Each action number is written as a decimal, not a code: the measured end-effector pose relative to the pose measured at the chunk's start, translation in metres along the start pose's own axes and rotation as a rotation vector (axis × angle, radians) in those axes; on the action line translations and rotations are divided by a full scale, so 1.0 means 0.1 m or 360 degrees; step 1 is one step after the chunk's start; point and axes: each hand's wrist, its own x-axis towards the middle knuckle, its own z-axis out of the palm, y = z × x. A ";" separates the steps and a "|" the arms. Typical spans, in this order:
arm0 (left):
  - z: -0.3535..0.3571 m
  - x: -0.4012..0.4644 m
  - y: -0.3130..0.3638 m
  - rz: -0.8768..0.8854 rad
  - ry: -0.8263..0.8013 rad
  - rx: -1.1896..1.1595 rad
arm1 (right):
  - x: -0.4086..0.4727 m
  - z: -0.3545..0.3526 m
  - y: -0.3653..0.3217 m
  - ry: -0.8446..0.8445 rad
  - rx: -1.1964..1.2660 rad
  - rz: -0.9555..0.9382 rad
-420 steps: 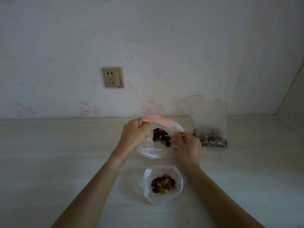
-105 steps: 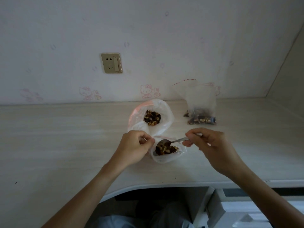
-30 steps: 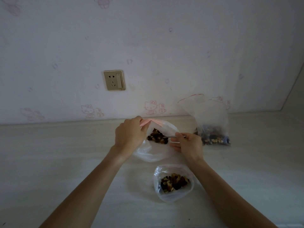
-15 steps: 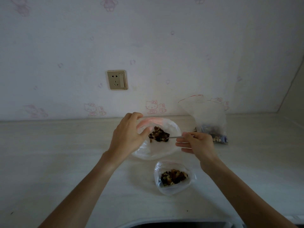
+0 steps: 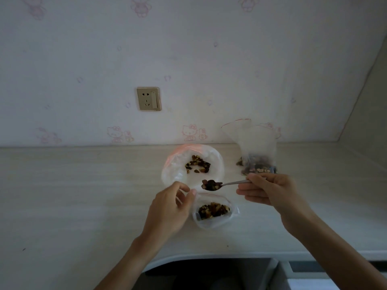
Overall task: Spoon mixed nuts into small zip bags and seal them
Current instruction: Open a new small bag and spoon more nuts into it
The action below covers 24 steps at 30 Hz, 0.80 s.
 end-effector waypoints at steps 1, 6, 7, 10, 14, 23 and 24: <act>0.02 -0.02 0.00 -0.0044 -0.0045 -0.0008 | -0.05 -0.02 0.00 -0.0005 -0.0007 0.0007; 0.06 -0.06 0.05 -0.0144 -0.0160 -0.0011 | -0.22 -0.07 0.04 -0.0034 -0.0035 0.0045; 0.06 -0.06 0.07 -0.0148 -0.0171 -0.0012 | -0.23 -0.08 0.05 -0.0037 -0.0044 0.0049; 0.07 -0.02 0.10 -0.0190 -0.0197 -0.0041 | -0.27 -0.09 0.07 -0.0041 -0.0069 0.0045; 0.06 0.04 0.12 -0.0253 -0.0244 -0.0207 | -0.27 -0.09 0.10 -0.0052 -0.0093 -0.0008; -0.02 0.09 0.27 -0.0747 -0.0476 -0.0853 | -0.33 0.01 0.11 -0.0201 -0.0855 -0.0782; -0.02 0.09 0.27 -0.0763 -0.0473 -0.0852 | -0.35 0.01 0.10 -0.0251 -0.1069 -0.1001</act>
